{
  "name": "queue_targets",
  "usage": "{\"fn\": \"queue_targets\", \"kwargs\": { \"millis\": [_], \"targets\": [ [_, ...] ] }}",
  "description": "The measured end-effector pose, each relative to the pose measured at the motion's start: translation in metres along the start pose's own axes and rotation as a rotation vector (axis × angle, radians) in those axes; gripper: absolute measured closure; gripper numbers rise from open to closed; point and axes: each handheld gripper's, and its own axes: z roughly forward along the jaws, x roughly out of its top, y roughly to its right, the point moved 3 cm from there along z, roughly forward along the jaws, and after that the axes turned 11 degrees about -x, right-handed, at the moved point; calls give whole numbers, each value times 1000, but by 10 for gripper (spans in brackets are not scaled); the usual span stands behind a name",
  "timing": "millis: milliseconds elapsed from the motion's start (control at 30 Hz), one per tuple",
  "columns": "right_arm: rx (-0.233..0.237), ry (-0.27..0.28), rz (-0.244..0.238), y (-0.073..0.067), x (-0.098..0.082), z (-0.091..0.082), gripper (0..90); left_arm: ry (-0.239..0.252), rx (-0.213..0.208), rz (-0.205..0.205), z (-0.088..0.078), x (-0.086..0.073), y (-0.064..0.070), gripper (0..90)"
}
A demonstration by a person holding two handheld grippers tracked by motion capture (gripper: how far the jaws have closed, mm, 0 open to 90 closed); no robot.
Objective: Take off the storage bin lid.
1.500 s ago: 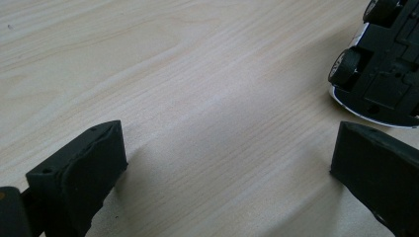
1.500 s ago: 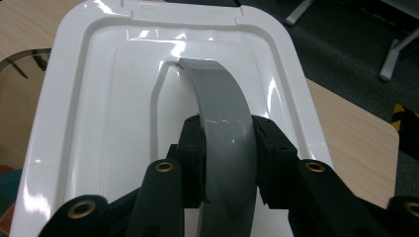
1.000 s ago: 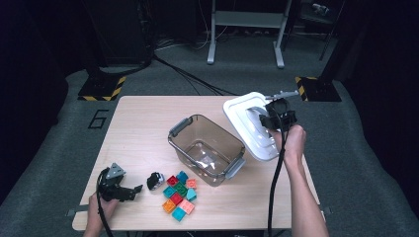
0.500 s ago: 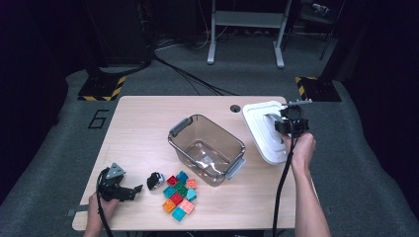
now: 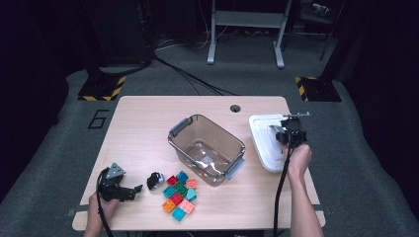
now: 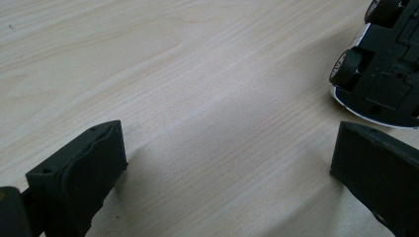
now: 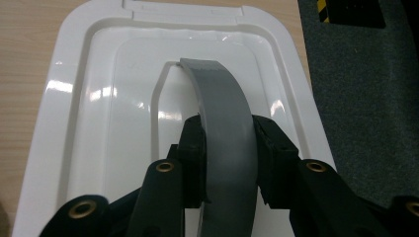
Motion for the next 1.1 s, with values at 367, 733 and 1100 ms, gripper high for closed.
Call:
{"fn": "queue_targets", "kwargs": {
  "millis": [367, 733, 1100],
  "targets": [
    [-17, -45, 17, -10, -23, 25, 676, 0, 0, 0, 0, 0, 0, 4],
    [-44, -77, 26, -19, -41, 47, 672, 5, 4, 0, 0, 0, 0, 4],
    [-47, -91, 67, -18, -44, 51, 633, 0, 0, 0, 0, 0, 0, 4]
  ]
}}
